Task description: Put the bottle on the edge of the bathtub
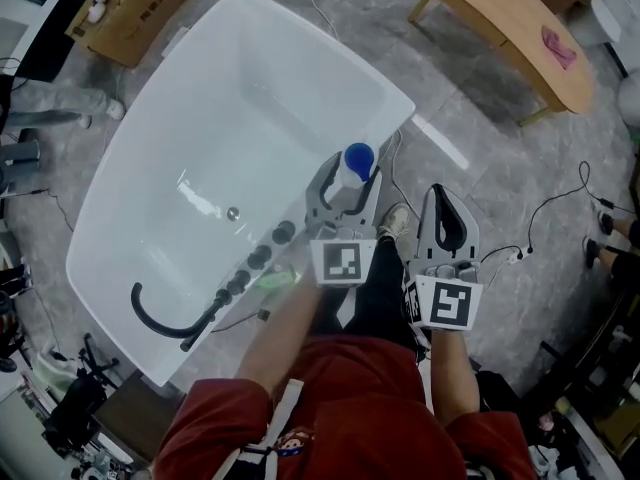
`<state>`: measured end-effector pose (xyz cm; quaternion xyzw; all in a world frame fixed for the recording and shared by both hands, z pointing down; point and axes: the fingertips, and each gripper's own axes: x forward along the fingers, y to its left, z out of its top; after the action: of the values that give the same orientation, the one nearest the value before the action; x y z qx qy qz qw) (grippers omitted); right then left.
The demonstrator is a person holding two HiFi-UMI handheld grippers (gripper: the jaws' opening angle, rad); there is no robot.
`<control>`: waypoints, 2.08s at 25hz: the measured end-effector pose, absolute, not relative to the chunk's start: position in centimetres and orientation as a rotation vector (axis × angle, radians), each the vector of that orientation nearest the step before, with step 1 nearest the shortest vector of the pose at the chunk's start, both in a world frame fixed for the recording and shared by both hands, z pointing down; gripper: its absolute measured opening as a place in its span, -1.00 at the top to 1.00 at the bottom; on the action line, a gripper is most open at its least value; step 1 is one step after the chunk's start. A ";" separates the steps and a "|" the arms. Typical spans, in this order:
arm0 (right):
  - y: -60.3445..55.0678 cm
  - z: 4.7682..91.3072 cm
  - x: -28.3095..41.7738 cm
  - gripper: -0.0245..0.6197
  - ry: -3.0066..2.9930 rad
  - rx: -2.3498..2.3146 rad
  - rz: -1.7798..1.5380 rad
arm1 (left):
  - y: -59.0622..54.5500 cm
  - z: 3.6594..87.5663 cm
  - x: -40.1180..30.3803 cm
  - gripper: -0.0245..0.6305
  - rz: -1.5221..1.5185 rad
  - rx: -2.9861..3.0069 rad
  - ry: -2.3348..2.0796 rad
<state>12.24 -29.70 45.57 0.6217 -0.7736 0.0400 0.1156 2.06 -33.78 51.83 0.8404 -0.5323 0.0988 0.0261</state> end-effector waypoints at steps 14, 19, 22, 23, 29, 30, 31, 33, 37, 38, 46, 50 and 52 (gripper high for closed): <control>-30.9 51.5 11.4 0.89 -2.261 1.693 0.224 | -35.3 58.4 1.8 0.15 0.376 2.569 -1.650; -31.1 53.2 11.1 0.89 -2.262 1.672 0.258 | -35.6 61.0 1.7 0.15 0.397 2.554 -1.645; -31.2 54.6 10.7 0.89 -2.261 1.646 0.276 | -35.8 62.4 1.6 0.15 0.415 2.543 -1.647; -31.2 54.9 10.6 0.89 -2.262 1.639 0.282 | -35.8 62.8 1.6 0.15 0.419 2.539 -1.648; -31.2 56.7 10.0 0.89 -2.267 1.602 0.309 | -35.8 65.0 1.4 0.15 0.433 2.533 -1.653; -31.1 56.9 9.9 0.89 -2.269 1.597 0.311 | -35.7 65.4 1.3 0.15 0.438 2.527 -1.657; -31.0 57.1 9.9 0.89 -2.269 1.592 0.314 | -35.7 65.7 1.1 0.15 0.441 2.521 -1.662; -30.9 57.5 9.9 0.89 -2.267 1.586 0.320 | -35.8 66.3 0.9 0.15 0.446 2.513 -1.669; -31.0 58.0 9.7 0.89 -2.265 1.575 0.328 | -35.7 67.4 0.7 0.14 0.471 2.504 -1.653; -30.9 58.2 9.7 0.89 -2.267 1.573 0.330 | -35.7 67.6 0.7 0.15 0.474 2.502 -1.650; -30.9 58.8 9.3 0.89 -2.276 1.555 0.339 | -34.8 68.9 0.9 0.14 0.524 2.540 -1.662; -30.8 59.1 9.2 0.89 -2.270 1.554 0.345 | -34.9 68.9 0.9 0.14 0.519 2.549 -1.665; -30.7 59.1 9.2 0.89 -2.271 1.552 0.347 | -34.9 68.9 0.9 0.14 0.519 2.563 -1.668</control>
<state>9.15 -30.73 59.11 0.5502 -0.8053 0.1229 0.1835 0.91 -34.88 68.87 0.8261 -0.5377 0.1674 0.0202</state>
